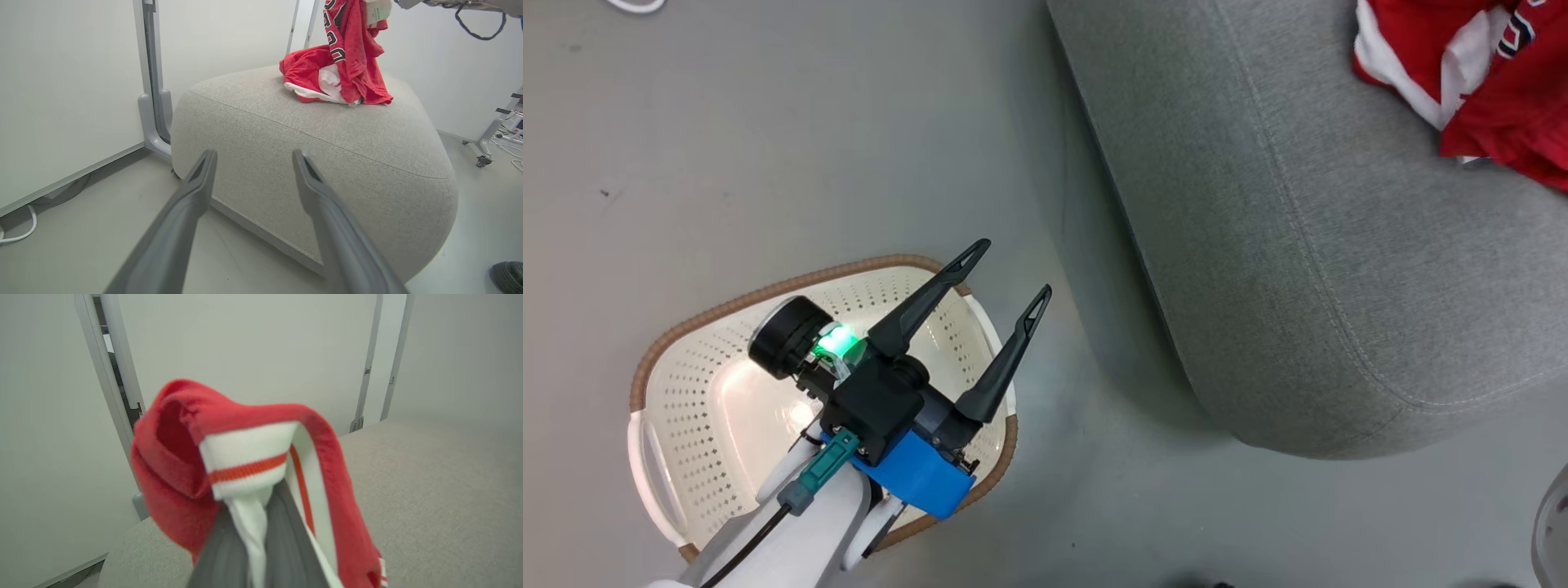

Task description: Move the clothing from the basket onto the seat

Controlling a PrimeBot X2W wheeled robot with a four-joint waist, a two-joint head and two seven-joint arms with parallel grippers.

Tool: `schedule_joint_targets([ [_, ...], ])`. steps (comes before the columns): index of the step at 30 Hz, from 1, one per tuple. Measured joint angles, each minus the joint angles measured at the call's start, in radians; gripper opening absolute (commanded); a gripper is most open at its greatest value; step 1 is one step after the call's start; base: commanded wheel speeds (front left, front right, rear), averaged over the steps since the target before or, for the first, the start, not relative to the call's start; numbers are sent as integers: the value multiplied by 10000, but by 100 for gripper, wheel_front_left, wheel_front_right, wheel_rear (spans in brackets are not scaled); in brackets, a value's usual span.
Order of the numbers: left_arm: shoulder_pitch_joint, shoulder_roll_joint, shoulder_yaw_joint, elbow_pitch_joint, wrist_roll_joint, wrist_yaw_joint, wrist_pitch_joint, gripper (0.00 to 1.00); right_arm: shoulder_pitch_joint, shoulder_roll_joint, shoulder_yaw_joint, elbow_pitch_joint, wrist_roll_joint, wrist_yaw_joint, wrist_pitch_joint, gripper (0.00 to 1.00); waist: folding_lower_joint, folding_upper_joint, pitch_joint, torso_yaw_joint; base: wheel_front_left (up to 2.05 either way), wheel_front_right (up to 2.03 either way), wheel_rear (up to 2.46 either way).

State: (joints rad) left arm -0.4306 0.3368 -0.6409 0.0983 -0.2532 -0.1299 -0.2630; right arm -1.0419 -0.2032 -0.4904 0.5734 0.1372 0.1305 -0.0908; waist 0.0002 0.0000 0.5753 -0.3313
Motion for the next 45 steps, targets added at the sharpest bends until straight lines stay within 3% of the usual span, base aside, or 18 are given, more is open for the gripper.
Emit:
schedule_joint_targets([
  [7,-184,140,-50,-117,81,4,0,100,-4,17,-232,1519,-366,0,-186,0,0,0,818,175,0,0,0],
  [15,-210,228,-21,-136,63,63,0,100,-285,4,-568,2598,-815,0,-522,1,-1,0,992,216,0,0,0],
  [18,-211,230,6,-119,48,65,0,100,-352,4,-591,2855,-938,0,-679,43,-1,0,943,197,0,0,0],
  [19,-211,228,8,-107,33,67,0,100,-376,4,-581,2911,-961,0,-698,43,-1,0,923,186,0,0,0],
  [20,-211,226,10,-104,25,69,0,100,-404,4,-569,2961,-1007,0,-748,59,-1,0,904,174,0,0,0],
  [21,-211,221,8,-94,25,69,0,100,-414,4,-560,3018,-1016,0,-792,85,-2,0,885,163,0,0,0],
  [22,-211,219,6,-86,25,69,0,100,-420,4,-545,3070,-1039,0,-817,100,-1,0,868,151,0,0,0],
  [36,-210,59,29,-38,-6,73,0,100,-514,4,-449,3475,-1189,0,-1083,100,-2,0,586,120,0,0,0],
  [45,61,-389,205,196,-159,71,0,100,-123,-25,-8,3645,-1277,0,-1177,100,-2,0,-122,287,0,0,0],
])
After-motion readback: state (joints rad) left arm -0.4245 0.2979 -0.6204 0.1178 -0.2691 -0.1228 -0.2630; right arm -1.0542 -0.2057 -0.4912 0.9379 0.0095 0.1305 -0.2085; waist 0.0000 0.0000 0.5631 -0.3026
